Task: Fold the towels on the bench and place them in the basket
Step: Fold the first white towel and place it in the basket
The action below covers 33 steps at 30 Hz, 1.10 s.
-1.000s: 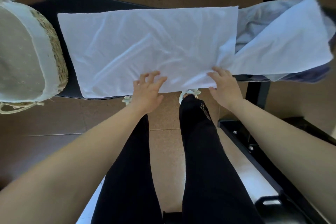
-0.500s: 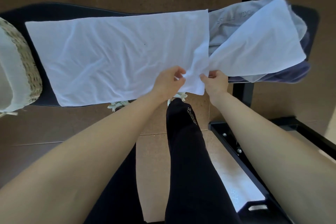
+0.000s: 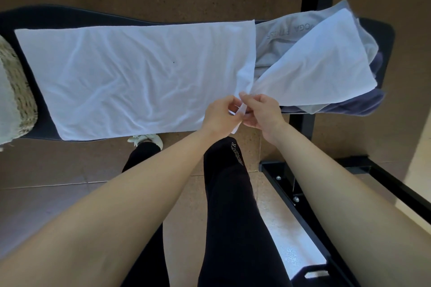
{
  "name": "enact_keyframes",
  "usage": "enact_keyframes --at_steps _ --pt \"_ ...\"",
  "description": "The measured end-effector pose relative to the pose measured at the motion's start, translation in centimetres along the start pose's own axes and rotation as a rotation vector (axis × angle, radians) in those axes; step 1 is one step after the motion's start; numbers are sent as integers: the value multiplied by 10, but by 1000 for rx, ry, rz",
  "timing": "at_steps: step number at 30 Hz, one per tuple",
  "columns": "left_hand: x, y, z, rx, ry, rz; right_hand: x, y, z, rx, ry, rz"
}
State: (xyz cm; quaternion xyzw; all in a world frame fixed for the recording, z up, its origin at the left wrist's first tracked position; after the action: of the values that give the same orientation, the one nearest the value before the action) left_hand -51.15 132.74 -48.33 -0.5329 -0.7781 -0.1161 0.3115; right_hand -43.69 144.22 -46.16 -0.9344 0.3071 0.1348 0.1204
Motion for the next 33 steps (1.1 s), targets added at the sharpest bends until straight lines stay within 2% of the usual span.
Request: enact_keyframes --at_steps 3,7,11,14,18,24,33 --pt "4 -11 -1 -98 -100 -149 -2 7 2 56 -48 -67" --pt "18 -43 17 -20 -155 -267 -6 14 -2 162 -245 -294" --pt "52 -66 50 32 -106 -164 -10 33 -25 72 -422 -402" --pt "74 -83 64 54 -78 45 -7 52 -39 -55 -459 -455" --pt "77 -116 68 168 -56 280 -1 75 -52 -117 -474 -539" --pt "46 -214 49 187 -57 -11 15 115 -67 -121 -438 -547" --pt "-8 -360 0 243 -138 331 23 221 -90 -257 -489 -782"
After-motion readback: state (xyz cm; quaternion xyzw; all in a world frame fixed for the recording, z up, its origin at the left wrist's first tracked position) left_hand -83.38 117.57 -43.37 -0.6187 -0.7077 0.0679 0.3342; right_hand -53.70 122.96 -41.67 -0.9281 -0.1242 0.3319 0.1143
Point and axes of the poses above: each hand's wrist, its own z-axis towards the middle knuckle, its own y-axis out of the palm, x = y × z, the point moved 2 cm from there along z, towards the middle knuckle, and after that the axes turned 2 degrees about -x, right-handed, at the moved point
